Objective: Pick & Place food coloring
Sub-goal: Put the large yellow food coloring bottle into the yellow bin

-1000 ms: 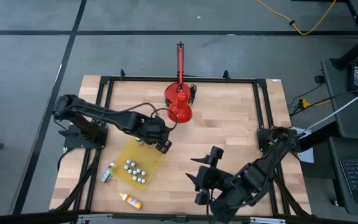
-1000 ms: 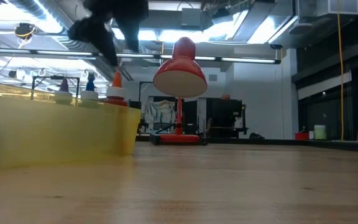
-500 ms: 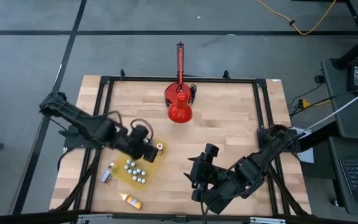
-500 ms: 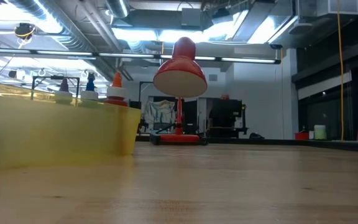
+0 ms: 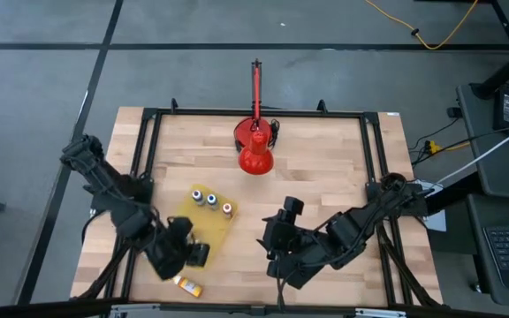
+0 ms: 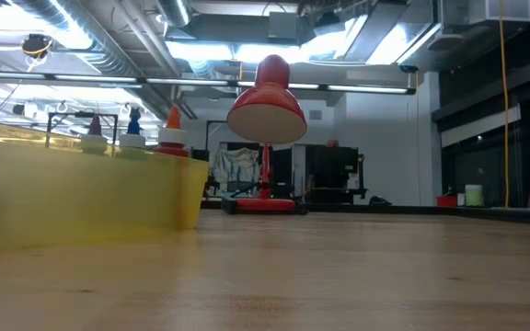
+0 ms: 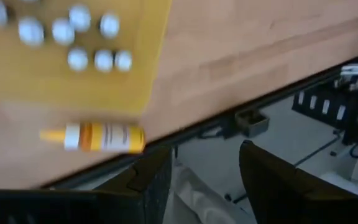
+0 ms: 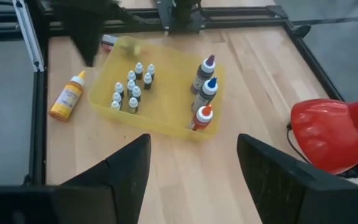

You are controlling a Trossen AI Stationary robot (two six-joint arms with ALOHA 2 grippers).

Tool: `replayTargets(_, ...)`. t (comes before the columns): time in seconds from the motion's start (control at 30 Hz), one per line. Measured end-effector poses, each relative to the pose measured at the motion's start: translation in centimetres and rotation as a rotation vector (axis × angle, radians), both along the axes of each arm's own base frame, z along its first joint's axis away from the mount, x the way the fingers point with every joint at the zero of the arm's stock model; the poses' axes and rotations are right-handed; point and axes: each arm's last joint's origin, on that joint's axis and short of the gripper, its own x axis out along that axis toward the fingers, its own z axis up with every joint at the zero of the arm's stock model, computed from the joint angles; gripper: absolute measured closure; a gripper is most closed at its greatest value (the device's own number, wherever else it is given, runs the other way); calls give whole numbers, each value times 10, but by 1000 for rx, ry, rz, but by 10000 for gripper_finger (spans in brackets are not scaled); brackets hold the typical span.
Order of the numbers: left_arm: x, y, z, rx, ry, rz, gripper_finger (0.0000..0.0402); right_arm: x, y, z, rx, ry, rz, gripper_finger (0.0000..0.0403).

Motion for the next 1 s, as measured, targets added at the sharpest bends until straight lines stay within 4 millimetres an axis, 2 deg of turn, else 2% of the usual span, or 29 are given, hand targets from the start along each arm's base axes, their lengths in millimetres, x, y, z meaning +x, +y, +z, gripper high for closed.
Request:
replayTargets(0.2, -2, -40, -18, -145, 47, 18, 229, 0, 1, 0, 55, 7, -4, 162)
replayTargets(0.43, 13, -78, -46, -304, 90, -45, 228, 0, 4, -1, 110, 33, 38, 162)
replayTargets(0.6, 23, -90, -70, -311, 120, 8, 236, 0, 4, -1, 94, 43, 61, 162)
replayTargets(0.73, 30, -94, -88, -252, 92, 76, 247, -1, 5, -2, 102, 73, 113, 162)
replayTargets(1.0, 39, -93, -93, -256, 62, 100, 263, -2, 8, -3, 122, 136, 232, 162)
